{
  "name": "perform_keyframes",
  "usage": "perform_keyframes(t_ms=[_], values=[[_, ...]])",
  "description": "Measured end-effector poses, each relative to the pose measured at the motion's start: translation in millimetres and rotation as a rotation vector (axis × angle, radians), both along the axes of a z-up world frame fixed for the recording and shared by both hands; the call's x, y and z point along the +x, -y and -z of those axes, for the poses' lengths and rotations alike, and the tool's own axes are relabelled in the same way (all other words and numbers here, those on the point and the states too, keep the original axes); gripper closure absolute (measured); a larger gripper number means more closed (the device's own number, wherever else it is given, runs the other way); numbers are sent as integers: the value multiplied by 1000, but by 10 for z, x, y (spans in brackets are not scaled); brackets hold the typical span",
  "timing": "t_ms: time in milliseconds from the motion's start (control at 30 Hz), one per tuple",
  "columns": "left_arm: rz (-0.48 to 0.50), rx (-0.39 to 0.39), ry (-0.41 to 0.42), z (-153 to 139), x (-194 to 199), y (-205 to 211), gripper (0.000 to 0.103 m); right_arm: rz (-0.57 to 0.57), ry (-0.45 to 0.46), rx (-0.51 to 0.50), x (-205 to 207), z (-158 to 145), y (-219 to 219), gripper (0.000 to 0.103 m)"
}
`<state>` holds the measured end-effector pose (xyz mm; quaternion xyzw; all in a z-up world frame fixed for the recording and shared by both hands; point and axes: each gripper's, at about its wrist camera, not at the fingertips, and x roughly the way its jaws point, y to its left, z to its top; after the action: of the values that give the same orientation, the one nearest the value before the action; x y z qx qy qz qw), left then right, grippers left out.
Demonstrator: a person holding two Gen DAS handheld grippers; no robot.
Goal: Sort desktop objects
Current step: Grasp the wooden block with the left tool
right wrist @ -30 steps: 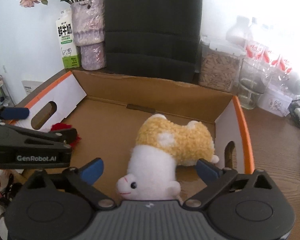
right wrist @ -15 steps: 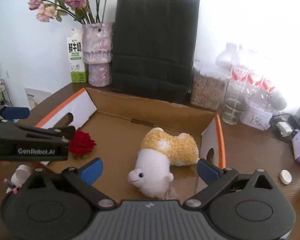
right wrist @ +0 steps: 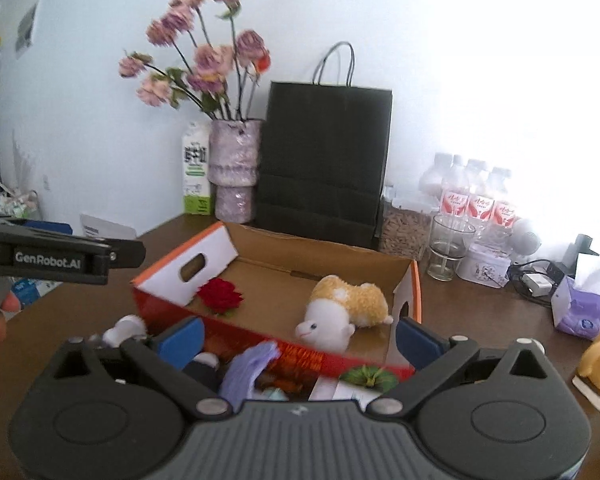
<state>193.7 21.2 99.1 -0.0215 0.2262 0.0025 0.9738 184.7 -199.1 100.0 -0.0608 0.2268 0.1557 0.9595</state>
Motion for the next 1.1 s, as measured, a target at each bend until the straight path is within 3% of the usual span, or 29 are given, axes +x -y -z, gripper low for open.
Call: perform_keyframes(t_ms=[33,300,533,700,1000,1100], values=[[-1,-3,7,24,-128,-13,0,-2,10,7,-115,24,17,0],[-57,-19,45,316,-945,-151,0,2,11,62,-787,395,118,0],[-81,-12,-43,746,-1375,-231,0,21,-20,67,-1281,705,193,0],[-78,3,-112,973,-1447,-259,0,38,-43,31,-1420,859,175,0],[-77,69,-139,1124,-1327,-257,1,39,-104,22,-1374,977,149,0],[-71,69,-155,1166,-1265,-272,12,39,-112,20,-1349,978,140,0]])
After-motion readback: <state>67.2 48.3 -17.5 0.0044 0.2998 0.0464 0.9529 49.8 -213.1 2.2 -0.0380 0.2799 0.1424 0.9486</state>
